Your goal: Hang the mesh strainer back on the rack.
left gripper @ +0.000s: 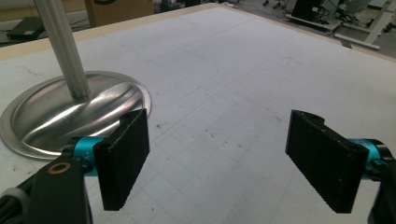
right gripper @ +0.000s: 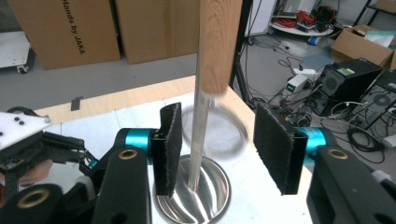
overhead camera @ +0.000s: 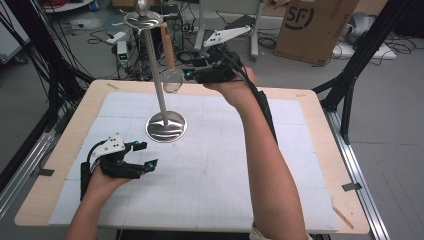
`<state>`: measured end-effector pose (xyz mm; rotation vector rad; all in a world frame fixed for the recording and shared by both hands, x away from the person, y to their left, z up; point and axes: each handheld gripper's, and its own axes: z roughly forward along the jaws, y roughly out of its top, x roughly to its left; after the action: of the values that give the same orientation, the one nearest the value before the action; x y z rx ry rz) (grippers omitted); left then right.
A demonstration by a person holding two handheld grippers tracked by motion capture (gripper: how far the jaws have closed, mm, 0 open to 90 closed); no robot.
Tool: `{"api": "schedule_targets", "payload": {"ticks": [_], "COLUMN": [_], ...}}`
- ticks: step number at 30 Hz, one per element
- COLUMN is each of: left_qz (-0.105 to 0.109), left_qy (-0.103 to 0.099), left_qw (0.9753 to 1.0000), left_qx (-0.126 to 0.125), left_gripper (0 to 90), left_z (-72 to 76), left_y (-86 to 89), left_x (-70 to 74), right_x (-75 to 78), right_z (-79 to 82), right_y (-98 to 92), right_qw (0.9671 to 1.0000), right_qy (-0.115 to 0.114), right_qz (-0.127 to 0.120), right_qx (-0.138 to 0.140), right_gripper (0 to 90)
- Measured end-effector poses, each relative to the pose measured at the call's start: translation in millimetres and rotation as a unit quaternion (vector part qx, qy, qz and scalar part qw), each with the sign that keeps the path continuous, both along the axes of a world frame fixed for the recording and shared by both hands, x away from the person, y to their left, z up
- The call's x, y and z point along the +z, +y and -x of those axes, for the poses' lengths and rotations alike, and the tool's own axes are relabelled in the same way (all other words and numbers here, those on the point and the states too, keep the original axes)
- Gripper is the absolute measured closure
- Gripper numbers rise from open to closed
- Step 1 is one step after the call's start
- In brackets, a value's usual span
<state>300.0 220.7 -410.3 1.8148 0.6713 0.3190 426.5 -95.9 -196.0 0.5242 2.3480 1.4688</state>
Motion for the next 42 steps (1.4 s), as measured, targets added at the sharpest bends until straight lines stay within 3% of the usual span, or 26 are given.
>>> {"api": "schedule_targets", "payload": {"ticks": [6,16,25,42], "left_qz": [-0.003,-0.005,-0.007,-0.01], "left_qy": [-0.001,-0.002,-0.001,-0.004], "left_qw": [1.0,1.0,1.0,0.9999], "left_qx": [0.0,0.0,0.001,0.001], "left_gripper": [22.2,22.2,22.2,22.2], "left_z": [0.1,0.8,1.2,1.2], "left_y": [-0.7,-2.1,-2.4,-3.1], "left_x": [-0.1,-0.5,-0.7,-1.2], "right_x": [-5.4,-16.5,-38.8,-77.5], "right_z": [6.6,25.7,41.8,69.4], "right_y": [-13.2,-38.7,-69.2,-120.0], "right_qw": [0.9999,0.9999,0.9999,0.9989], "right_qy": [-0.007,-0.013,-0.01,-0.004], "right_qz": [0.002,-0.002,-0.004,-0.036], "right_qx": [-0.008,-0.002,-0.004,-0.03], "right_gripper": [43.0,40.2,38.0,35.4]}}
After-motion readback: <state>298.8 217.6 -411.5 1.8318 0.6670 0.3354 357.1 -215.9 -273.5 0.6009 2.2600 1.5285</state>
